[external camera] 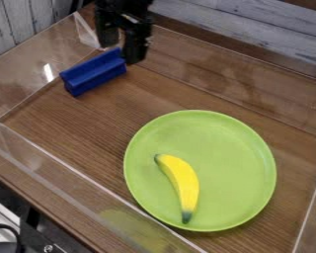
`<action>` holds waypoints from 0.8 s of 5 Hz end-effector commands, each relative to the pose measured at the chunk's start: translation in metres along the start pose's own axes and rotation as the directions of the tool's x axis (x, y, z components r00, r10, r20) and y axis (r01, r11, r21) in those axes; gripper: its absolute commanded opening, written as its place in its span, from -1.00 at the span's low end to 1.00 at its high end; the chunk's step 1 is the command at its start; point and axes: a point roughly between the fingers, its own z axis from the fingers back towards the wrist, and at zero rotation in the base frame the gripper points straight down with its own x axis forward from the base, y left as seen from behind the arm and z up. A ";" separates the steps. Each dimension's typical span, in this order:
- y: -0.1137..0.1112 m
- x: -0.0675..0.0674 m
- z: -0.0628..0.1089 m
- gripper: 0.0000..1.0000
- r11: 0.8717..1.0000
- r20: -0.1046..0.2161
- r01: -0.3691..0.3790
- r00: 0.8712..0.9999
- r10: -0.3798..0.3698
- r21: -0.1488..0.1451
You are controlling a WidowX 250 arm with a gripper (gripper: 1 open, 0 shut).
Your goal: Put the blue object in the green plate
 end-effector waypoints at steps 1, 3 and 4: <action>0.018 0.006 0.004 1.00 0.998 0.038 0.040 0.998 -0.041 0.041; 0.042 0.017 -0.013 1.00 0.995 0.049 0.083 0.995 -0.086 0.060; 0.051 0.020 -0.023 1.00 0.994 0.055 0.092 0.994 -0.095 0.059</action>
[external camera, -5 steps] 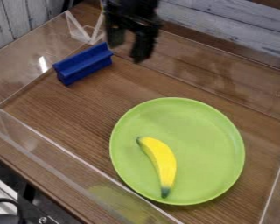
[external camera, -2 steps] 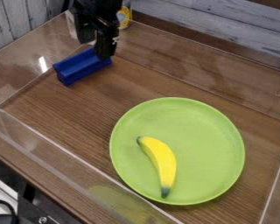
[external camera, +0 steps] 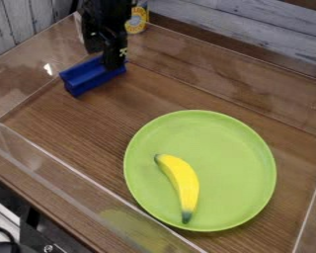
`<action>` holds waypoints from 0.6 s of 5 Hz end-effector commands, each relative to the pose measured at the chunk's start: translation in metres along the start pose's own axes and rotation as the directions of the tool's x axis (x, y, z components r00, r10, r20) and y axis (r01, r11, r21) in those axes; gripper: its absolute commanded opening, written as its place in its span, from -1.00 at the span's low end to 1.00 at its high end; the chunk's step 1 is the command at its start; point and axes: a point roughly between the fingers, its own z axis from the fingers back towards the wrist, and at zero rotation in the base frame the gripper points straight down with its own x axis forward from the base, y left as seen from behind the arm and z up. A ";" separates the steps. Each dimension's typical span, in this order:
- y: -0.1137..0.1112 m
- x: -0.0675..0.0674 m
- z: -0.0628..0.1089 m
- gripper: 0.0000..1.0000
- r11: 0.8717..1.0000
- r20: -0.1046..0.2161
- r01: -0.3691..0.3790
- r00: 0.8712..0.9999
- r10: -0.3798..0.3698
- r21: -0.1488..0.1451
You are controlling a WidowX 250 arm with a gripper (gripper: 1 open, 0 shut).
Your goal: Put the blue object in the green plate
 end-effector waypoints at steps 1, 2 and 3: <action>0.015 0.006 0.009 1.00 0.999 0.053 -0.010 0.999 0.007 0.040; 0.023 0.009 0.001 1.00 0.999 0.063 -0.007 0.998 0.005 0.036; 0.029 0.012 -0.005 1.00 1.000 0.071 -0.009 0.997 0.007 0.029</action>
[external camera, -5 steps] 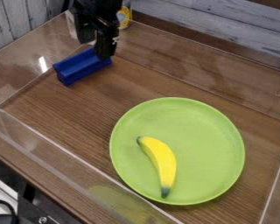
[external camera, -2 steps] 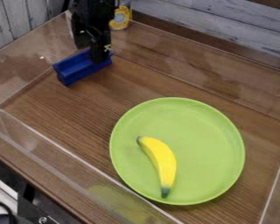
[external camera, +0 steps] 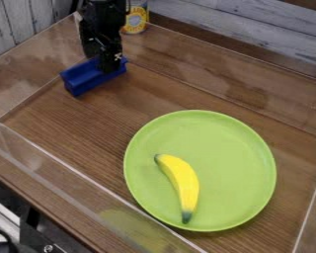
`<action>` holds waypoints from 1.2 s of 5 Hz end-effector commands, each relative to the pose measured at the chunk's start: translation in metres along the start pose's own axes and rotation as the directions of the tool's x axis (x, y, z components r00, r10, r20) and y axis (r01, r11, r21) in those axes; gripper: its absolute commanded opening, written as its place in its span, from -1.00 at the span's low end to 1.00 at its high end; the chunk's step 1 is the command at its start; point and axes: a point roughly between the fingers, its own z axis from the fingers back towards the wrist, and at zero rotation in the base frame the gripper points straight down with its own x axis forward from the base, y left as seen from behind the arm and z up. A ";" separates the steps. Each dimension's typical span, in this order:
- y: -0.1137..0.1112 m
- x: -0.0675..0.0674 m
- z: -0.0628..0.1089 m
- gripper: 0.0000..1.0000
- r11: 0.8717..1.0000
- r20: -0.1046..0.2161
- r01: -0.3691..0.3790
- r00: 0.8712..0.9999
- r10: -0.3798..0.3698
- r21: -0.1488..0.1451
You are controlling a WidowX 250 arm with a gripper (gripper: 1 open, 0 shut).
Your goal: Put the blue object in the green plate
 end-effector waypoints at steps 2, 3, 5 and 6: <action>0.014 0.005 0.004 1.00 1.000 0.048 -0.027 0.999 0.026 0.015; 0.014 0.005 0.001 1.00 0.999 0.052 -0.037 0.998 0.037 -0.001; 0.013 0.004 -0.004 1.00 0.998 0.055 -0.056 0.997 0.058 -0.032; 0.014 0.006 -0.007 1.00 0.998 0.058 -0.057 0.997 0.060 -0.041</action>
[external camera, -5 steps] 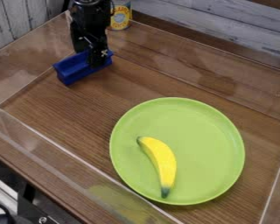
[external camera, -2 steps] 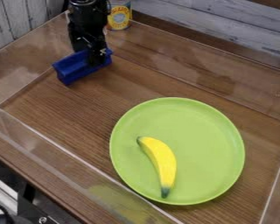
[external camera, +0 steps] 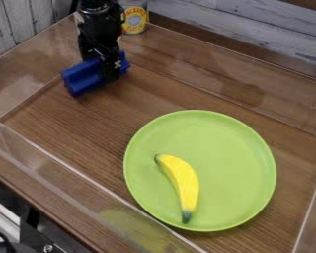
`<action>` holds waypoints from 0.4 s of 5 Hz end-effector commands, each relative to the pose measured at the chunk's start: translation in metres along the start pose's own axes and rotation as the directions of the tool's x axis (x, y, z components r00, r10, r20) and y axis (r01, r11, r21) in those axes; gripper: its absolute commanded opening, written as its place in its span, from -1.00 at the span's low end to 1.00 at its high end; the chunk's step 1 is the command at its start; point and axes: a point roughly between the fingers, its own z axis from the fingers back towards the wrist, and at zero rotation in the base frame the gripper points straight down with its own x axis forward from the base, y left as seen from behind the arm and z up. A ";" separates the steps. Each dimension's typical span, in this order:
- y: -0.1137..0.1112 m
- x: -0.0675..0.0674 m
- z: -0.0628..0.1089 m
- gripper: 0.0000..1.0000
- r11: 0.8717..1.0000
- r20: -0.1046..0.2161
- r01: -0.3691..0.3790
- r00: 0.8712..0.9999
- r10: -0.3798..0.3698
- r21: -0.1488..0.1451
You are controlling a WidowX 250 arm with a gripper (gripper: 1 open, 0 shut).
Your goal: Put the blue object in the green plate
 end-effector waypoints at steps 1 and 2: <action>0.010 0.004 0.018 1.00 0.999 0.046 -0.019 0.999 0.017 0.032; 0.011 0.005 0.018 1.00 0.999 0.050 -0.022 0.999 0.021 0.025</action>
